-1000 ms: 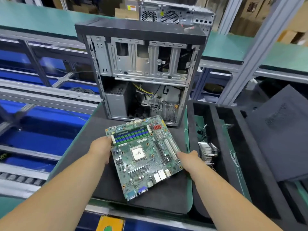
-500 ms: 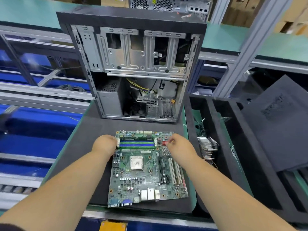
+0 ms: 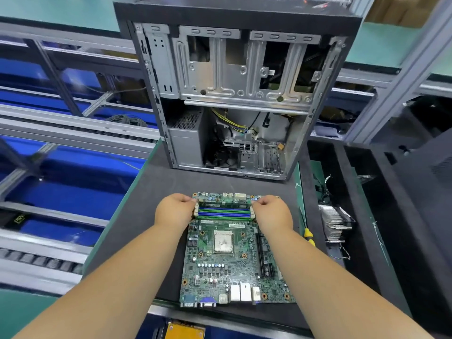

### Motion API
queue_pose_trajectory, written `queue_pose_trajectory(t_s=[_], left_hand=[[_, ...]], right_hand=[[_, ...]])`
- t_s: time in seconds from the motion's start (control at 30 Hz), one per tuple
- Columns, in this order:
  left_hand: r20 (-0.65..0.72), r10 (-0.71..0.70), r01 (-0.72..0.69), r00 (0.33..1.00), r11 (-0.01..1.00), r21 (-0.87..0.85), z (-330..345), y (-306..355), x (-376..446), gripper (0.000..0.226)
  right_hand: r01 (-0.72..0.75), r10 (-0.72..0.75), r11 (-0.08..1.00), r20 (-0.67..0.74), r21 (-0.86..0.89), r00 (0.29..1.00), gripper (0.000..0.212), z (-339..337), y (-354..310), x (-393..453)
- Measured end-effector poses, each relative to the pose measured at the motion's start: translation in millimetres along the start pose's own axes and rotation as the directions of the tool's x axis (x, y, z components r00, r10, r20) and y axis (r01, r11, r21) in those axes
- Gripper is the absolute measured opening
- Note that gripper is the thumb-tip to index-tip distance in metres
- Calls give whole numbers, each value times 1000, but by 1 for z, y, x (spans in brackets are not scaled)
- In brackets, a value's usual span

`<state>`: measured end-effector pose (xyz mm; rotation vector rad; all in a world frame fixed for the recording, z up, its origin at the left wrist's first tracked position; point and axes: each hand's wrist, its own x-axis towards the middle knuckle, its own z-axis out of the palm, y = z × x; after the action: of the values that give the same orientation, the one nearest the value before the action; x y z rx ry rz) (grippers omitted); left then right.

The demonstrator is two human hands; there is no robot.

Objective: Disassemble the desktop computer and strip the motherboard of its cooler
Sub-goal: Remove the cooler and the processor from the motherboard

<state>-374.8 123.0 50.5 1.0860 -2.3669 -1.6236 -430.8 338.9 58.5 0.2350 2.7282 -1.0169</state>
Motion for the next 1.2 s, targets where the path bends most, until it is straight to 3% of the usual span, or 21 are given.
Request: queue_pose_trajectory(t_s=[0.17,0.33,0.5,0.63,0.8,0.9,0.97,1.03,1.1,1.2], left_hand=[[3,-5,5,1000,1000,23,1,-3,0,19],[-28,82,-68,996,941,332,2,9,-4,29],[-27,82,-64,996,905,420,6,15,-2,19],[4,11,-12,1000,935,354,3,10,8,19],[63,-134,132,989,991,32,3,1,16,19],[121,-152,159,981,986,-54,1,2,17,19],[157,-139,156,978,982,-102,-2,3,15,19],[175,-126,151,976,979,-138,-4,3,13,18],[175,-118,147,977,976,-160,-4,1,12,17],[174,-121,152,977,972,-177,-5,0,10,16]], right_hand=[[-4,4,1000,-64,-7,998,46,3,2,0],[3,-8,997,-67,-74,998,41,7,2,-1],[-26,21,995,-54,-95,998,39,3,0,2],[-1,-4,994,-42,-113,999,39,-2,2,3],[13,-19,996,-64,-90,998,25,0,4,2],[78,-84,995,-110,-54,990,6,-2,3,3],[206,-206,978,-136,-15,969,14,-4,-1,1],[412,-423,901,-62,-132,904,22,-6,-9,-1],[554,-565,758,77,-344,821,26,-2,-17,0],[573,-571,675,164,-465,804,18,3,-28,2]])
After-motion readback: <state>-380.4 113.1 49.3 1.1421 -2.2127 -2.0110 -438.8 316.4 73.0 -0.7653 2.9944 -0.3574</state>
